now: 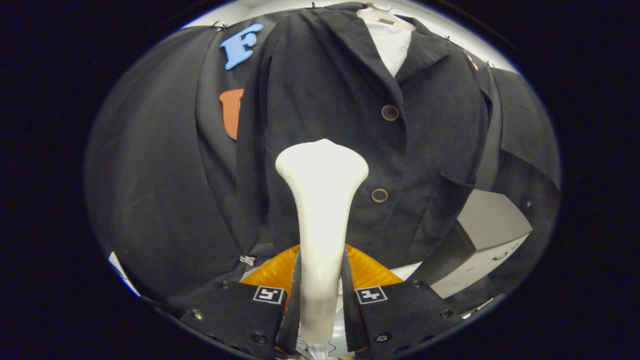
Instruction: Iron the clothes twice with a garment steamer, once on the left side and once on the right side.
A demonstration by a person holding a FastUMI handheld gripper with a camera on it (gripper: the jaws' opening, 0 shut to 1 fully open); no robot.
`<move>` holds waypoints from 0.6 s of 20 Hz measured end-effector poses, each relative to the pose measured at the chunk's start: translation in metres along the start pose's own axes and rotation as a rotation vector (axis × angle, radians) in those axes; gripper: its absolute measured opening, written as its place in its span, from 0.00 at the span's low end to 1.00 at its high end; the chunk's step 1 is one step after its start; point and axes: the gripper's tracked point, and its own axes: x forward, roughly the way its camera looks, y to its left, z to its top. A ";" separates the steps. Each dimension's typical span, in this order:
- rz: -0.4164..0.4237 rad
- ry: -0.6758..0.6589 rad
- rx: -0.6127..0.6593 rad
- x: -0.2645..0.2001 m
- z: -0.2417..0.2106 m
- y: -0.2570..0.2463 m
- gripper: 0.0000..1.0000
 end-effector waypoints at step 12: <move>0.017 0.116 0.008 0.037 -0.079 0.002 0.39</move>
